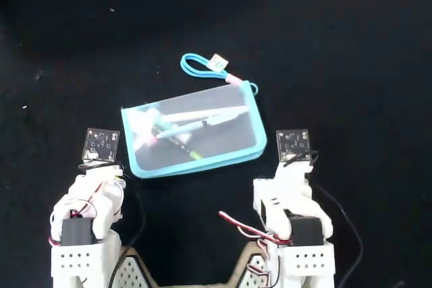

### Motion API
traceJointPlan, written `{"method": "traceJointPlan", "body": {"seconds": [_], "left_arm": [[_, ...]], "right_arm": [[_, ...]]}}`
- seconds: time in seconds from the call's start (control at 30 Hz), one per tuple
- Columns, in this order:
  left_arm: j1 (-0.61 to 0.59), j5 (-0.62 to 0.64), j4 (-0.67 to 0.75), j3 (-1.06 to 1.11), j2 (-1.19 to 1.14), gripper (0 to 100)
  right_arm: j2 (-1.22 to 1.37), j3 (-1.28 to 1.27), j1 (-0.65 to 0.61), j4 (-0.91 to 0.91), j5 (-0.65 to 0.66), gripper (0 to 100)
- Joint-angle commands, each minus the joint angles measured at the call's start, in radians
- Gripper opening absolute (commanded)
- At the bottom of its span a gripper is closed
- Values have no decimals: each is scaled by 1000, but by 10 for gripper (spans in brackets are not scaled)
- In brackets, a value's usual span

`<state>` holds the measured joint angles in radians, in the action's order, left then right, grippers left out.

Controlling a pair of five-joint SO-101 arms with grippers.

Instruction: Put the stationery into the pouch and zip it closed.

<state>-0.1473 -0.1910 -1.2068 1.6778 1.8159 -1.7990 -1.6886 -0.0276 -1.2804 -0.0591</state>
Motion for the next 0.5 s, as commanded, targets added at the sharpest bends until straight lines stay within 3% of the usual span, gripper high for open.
{"method": "traceJointPlan", "body": {"seconds": [0.0, 0.47], "left_arm": [[10, -6, -5, 22, 5, 31], [2, -6, -6, 22, 6, 31]], "right_arm": [[-71, 4, 8, -12, 14, 12], [-79, 4, 11, -12, 14, 12]]}}
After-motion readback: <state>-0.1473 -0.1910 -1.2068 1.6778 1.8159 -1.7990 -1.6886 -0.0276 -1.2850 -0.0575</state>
